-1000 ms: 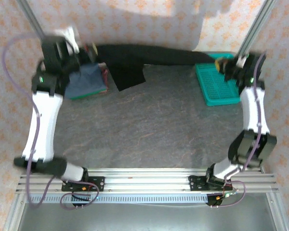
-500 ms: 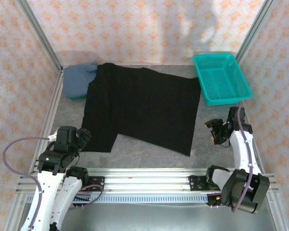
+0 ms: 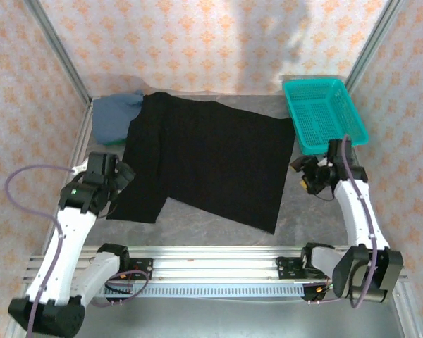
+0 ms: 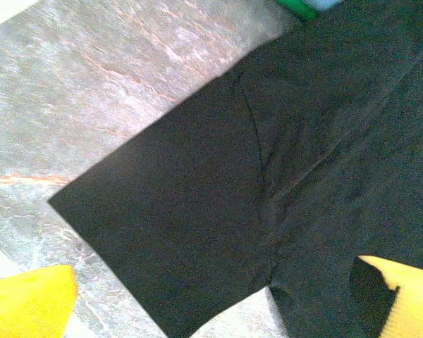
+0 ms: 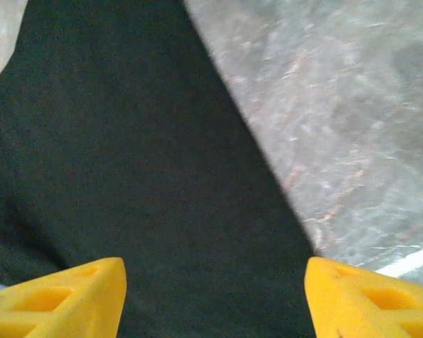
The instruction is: Fold and stack the t-shirts
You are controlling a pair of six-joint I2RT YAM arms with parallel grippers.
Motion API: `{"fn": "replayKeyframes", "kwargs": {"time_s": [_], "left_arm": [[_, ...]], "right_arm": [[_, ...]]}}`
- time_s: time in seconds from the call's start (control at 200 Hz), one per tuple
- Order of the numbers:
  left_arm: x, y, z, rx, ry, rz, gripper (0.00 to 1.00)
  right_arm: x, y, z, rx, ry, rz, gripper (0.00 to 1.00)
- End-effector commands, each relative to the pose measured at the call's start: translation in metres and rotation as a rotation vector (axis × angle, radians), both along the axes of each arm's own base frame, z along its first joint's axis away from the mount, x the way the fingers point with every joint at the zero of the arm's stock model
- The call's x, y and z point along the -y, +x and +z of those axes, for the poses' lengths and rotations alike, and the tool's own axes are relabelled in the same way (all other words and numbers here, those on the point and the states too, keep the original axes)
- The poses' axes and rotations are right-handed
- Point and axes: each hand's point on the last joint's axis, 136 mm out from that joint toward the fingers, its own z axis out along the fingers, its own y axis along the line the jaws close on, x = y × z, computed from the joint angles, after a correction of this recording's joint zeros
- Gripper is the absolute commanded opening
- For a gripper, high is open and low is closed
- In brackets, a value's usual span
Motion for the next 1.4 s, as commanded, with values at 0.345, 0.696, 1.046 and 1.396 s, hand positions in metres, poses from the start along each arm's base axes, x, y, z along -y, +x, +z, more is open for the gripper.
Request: {"fn": "replayKeyframes", "kwargs": {"time_s": [0.345, 0.696, 1.046, 1.396], "left_arm": [[-0.018, 0.016, -0.099, -0.2, -0.089, 0.059, 0.62], [-0.026, -0.002, -0.133, -0.306, -0.107, 0.101, 0.56], [-0.037, -0.033, -0.108, -0.276, -0.059, 0.185, 0.57], [-0.023, -0.051, -0.088, -0.215, -0.143, 0.232, 0.6]], "right_arm": [[-0.033, -0.023, -0.094, -0.166, -0.1, -0.029, 0.36], [-0.049, -0.025, -0.133, -0.257, -0.117, -0.018, 0.28], [0.013, -0.038, -0.137, -0.462, -0.545, -0.085, 0.18], [0.066, -0.055, -0.128, -0.548, -0.656, -0.147, 0.21]]}}
